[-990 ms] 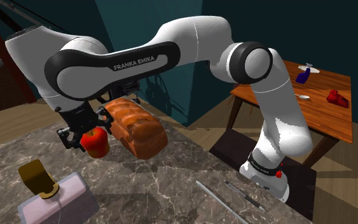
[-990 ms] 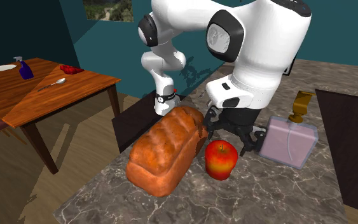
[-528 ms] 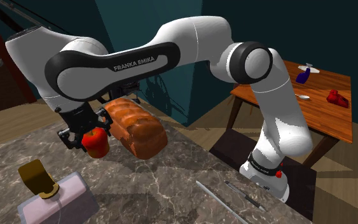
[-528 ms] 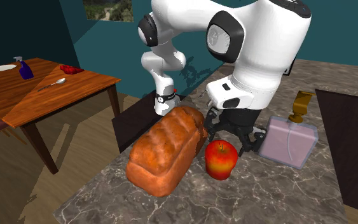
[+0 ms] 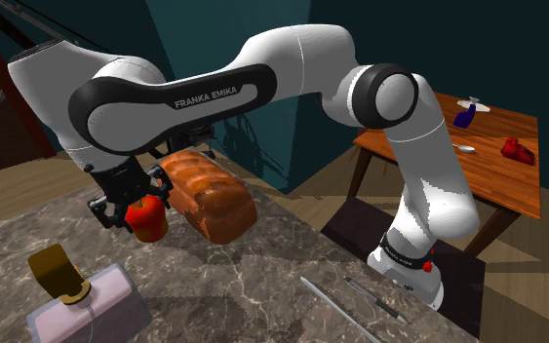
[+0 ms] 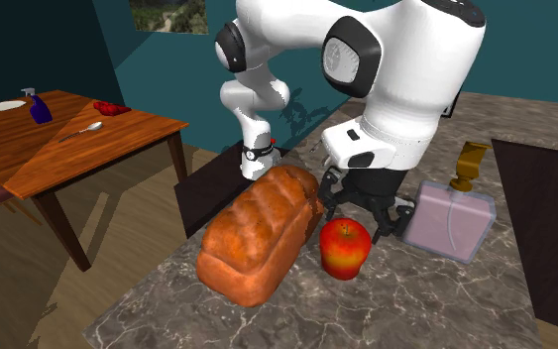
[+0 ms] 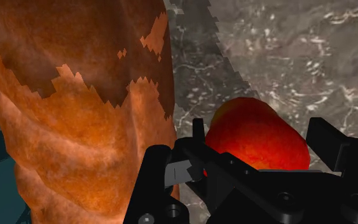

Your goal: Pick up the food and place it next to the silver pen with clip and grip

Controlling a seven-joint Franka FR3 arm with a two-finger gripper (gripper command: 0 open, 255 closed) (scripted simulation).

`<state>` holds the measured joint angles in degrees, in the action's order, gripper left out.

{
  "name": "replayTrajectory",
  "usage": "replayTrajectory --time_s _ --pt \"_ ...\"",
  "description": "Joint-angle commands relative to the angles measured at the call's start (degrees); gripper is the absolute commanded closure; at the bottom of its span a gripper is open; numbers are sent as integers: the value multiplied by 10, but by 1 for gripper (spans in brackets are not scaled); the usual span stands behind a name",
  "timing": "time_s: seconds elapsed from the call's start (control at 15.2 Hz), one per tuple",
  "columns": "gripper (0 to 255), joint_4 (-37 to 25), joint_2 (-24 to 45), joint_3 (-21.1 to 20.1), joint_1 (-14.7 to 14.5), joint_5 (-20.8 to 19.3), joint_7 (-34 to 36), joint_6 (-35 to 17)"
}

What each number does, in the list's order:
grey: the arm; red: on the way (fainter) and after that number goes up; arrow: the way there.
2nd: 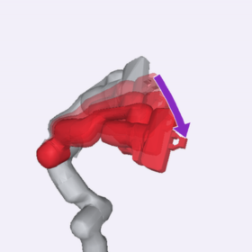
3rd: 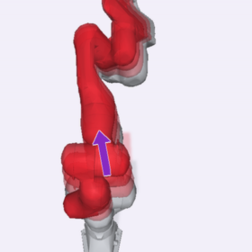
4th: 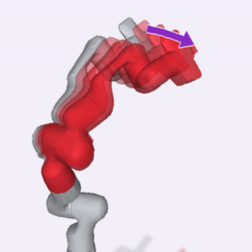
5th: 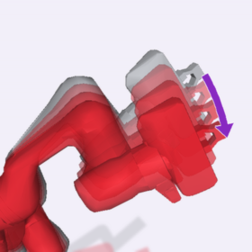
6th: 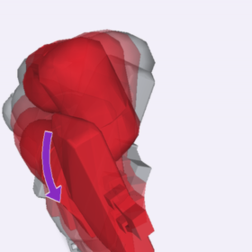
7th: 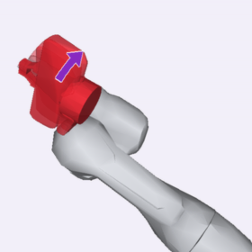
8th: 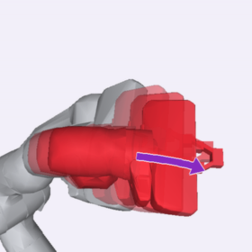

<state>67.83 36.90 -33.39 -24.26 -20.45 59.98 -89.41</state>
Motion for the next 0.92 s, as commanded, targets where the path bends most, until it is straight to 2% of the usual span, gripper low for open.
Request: replayTrajectory --time_s 0.0,0.86 --pt "255 0 1 1 0 0 0 0" --pt "255 -140 20 4 -37 -7 -15 114"
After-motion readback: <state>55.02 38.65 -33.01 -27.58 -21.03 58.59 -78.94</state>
